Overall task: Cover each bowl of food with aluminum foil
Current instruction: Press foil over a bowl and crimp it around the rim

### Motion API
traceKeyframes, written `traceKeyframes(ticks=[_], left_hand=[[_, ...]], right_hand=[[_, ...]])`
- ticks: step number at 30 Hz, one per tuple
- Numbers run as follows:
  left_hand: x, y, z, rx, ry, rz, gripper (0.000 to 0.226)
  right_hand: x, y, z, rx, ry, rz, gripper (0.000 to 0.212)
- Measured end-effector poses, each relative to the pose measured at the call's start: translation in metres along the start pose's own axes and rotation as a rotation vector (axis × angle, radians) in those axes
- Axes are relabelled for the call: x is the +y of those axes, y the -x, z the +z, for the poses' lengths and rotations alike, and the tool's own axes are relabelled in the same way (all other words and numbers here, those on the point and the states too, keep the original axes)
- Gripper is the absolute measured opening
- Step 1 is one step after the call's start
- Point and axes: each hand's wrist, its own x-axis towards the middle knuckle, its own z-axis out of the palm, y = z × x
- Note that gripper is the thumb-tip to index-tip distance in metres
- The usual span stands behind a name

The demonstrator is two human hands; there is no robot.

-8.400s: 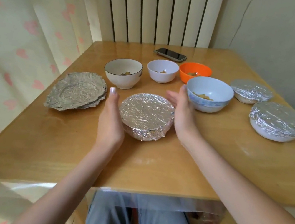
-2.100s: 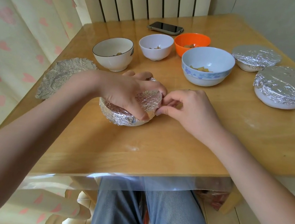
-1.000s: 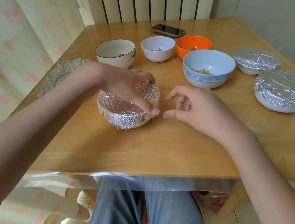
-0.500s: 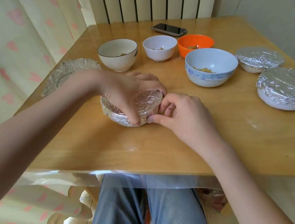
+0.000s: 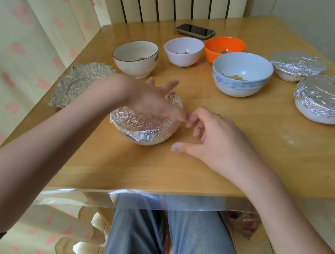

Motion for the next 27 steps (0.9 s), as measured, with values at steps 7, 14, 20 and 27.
traceKeyframes(ticks=[7, 14, 20, 27], left_hand=[[-0.021, 0.002, -0.004, -0.095, -0.248, 0.278, 0.138], [-0.022, -0.001, 0.006, -0.002, -0.138, 0.354, 0.1], [-0.021, -0.001, 0.006, -0.006, -0.139, 0.34, 0.099], [-0.022, -0.003, 0.008, 0.011, -0.136, 0.349, 0.097]], right_hand=[[-0.026, 0.01, 0.021, 0.153, 0.15, -0.009, 0.053], [-0.021, 0.002, 0.02, 0.155, -0.024, -0.008, 0.038], [-0.008, -0.007, 0.02, 0.108, -0.239, -0.026, 0.035], [-0.001, -0.012, 0.021, 0.077, -0.386, -0.04, 0.027]])
